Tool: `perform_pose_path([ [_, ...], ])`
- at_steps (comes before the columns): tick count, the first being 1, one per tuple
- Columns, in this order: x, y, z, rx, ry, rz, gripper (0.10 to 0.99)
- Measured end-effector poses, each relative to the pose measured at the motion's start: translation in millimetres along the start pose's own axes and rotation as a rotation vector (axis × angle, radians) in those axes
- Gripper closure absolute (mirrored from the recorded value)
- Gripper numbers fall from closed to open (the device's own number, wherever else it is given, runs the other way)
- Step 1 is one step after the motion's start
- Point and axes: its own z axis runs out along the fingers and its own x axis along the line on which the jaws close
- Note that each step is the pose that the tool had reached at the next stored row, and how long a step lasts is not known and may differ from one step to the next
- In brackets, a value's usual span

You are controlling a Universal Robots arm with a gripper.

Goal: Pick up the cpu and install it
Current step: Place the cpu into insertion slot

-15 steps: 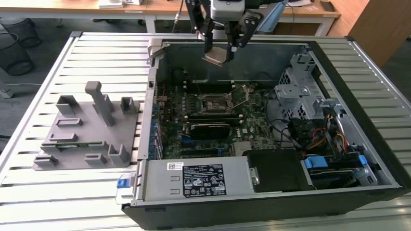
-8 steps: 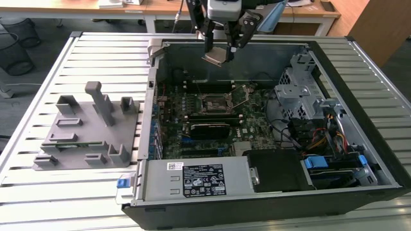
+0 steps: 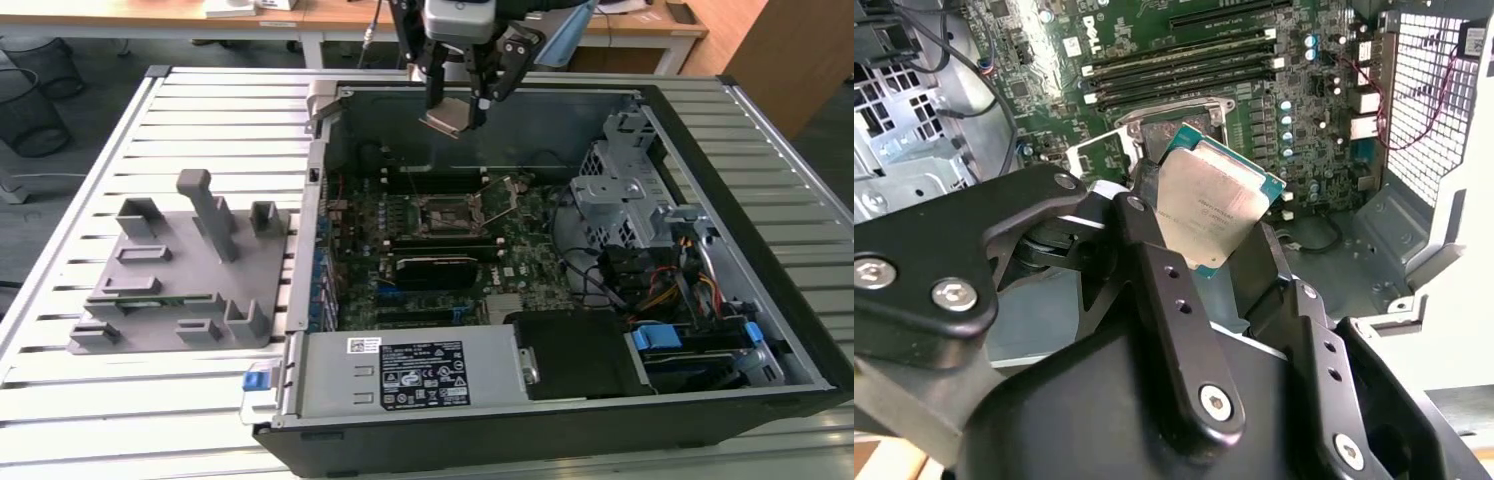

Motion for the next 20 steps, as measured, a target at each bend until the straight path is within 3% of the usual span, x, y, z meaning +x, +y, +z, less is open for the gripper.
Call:
perform_pose_path([
  [20, 0.0, 0.0, 0.4, 0.001, -0.0037, 0.104, 0.561],
])
